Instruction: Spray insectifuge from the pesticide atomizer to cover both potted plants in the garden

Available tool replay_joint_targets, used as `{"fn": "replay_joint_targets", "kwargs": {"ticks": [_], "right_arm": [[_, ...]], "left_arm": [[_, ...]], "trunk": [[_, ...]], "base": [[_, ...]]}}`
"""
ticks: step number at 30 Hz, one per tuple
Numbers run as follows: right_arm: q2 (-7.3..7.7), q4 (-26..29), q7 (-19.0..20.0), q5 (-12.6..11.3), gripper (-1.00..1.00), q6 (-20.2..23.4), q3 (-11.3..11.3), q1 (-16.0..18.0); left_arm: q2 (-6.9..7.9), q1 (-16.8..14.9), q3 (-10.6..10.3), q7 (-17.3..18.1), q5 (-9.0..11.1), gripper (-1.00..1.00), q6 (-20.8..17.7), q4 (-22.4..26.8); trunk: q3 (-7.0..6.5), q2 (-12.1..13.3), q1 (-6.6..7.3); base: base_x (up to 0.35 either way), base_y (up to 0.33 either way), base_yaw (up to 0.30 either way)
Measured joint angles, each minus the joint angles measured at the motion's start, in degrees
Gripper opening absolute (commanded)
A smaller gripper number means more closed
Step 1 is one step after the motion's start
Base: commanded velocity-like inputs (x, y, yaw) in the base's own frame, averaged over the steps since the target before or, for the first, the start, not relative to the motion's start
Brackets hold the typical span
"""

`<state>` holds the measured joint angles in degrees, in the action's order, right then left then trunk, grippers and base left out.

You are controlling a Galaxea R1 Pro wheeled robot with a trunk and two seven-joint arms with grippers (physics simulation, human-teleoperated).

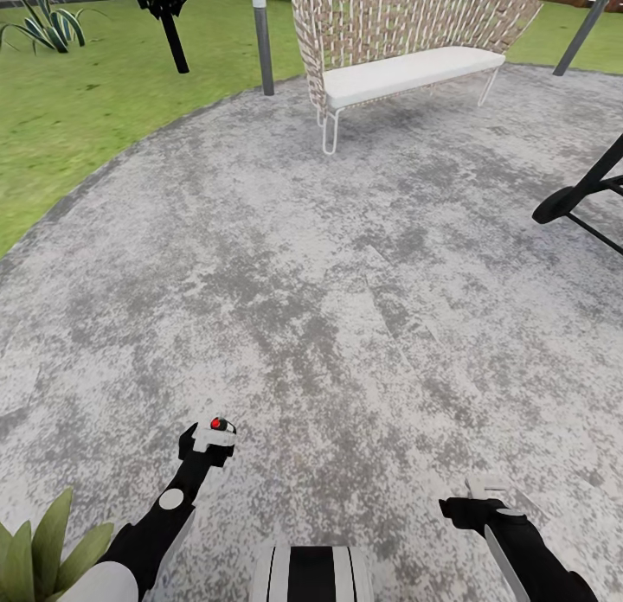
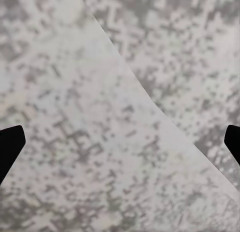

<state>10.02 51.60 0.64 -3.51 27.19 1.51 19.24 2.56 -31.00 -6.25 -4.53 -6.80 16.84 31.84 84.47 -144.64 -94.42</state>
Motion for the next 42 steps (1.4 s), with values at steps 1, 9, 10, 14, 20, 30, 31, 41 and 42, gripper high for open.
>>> {"fn": "replay_joint_targets", "kwargs": {"ticks": [1,9,10,14,20,30,31,41,42], "right_arm": [[0.0,0.0,0.0,0.0,1.0,0.0,0.0,0.0],[0.0,0.0,0.0,0.0,1.0,0.0,0.0,0.0],[0.0,0.0,0.0,0.0,1.0,0.0,0.0,0.0],[0.0,0.0,0.0,0.0,1.0,0.0,0.0,0.0],[0.0,0.0,0.0,0.0,1.0,0.0,-0.1,0.0],[0.0,0.0,0.0,0.0,1.0,0.0,-0.1,0.0],[0.0,0.0,0.0,0.0,1.0,0.0,-0.1,0.0],[0.0,0.0,0.0,0.0,1.0,0.0,-0.1,0.0],[0.0,0.0,0.0,0.0,1.0,0.0,-0.1,0.0]], "left_arm": [[0.0,0.0,0.0,0.0,0.0,1.0,0.0,0.0],[-0.03,0.0,0.0,0.0,0.0,1.0,0.0,0.0],[-0.03,0.0,0.0,0.0,0.0,1.0,0.0,0.0],[-0.05,0.0,0.0,0.0,0.0,1.0,0.0,0.0],[-0.02,0.0,0.0,0.0,0.0,1.0,0.0,-0.1],[0.03,0.0,0.1,0.0,0.0,1.0,0.0,-0.1],[0.03,0.0,0.1,0.0,0.0,1.0,0.0,-0.1],[-0.02,0.0,0.1,0.0,0.0,1.0,0.0,-0.1],[-0.03,0.0,0.0,0.0,0.0,1.0,0.0,-0.1]], "trunk": [[0.0,0.0,0.0],[0.02,0.0,0.01],[0.06,0.0,0.0],[0.29,0.0,0.0],[0.35,0.0,0.0],[0.78,0.0,0.0],[0.81,0.0,0.0],[0.89,0.0,0.0],[0.93,0.0,0.0]], "base": [[0.0,0.0,0.0],[0.074,0.0,0.0],[0.03,0.0,0.0],[0.01,0.0,0.0],[0.001,0.0,0.0],[0.0,0.0,0.035],[0.0,0.0,0.015],[0.0,0.0,0.003],[0.0,0.0,0.0]]}}
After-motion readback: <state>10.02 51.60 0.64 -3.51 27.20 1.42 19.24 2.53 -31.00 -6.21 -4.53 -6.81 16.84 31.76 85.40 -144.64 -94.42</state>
